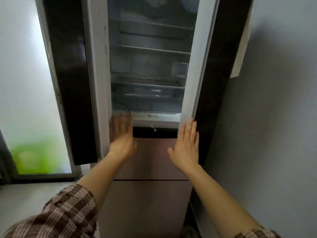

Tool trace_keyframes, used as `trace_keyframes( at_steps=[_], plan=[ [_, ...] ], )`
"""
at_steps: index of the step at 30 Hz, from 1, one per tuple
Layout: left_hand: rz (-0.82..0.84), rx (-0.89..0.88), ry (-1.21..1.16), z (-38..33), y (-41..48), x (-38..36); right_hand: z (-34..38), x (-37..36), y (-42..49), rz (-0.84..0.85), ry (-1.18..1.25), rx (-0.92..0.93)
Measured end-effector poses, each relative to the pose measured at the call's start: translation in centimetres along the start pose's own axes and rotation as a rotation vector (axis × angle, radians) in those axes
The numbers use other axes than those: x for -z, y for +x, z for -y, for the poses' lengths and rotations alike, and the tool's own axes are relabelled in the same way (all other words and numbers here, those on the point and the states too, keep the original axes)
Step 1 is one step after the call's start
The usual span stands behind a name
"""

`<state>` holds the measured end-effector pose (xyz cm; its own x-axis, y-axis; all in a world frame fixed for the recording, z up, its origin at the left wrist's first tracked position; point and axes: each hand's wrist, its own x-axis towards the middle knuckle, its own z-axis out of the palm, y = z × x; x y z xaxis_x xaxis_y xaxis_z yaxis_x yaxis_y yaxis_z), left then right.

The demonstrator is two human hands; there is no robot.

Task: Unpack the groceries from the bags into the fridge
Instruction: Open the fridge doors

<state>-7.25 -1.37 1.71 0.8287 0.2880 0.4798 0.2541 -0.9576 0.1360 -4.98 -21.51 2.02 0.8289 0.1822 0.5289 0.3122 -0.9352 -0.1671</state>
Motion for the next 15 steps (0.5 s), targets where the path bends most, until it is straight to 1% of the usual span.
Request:
trace_keyframes(
  at_steps=[2,5,8,12,15],
  plan=[
    [0.04,0.069,0.096,1.8,0.0,0.2,-0.4,-0.2,-0.2,0.033,-0.064,-0.061],
    [-0.015,0.098,0.137,3.2,-0.8,0.3,-0.5,-0.3,-0.2,0.042,-0.07,-0.151],
    [-0.03,0.135,0.211,5.5,-1.6,1.1,-1.1,-0.5,0.0,0.032,-0.063,-0.222],
    [-0.005,0.165,0.236,9.1,-2.7,3.0,-3.5,-0.3,-0.2,-0.021,-0.055,-0.303],
    [-0.022,0.241,0.224,11.0,-3.2,3.7,-4.6,0.1,-0.3,-0.027,0.018,-0.378]
  ],
)
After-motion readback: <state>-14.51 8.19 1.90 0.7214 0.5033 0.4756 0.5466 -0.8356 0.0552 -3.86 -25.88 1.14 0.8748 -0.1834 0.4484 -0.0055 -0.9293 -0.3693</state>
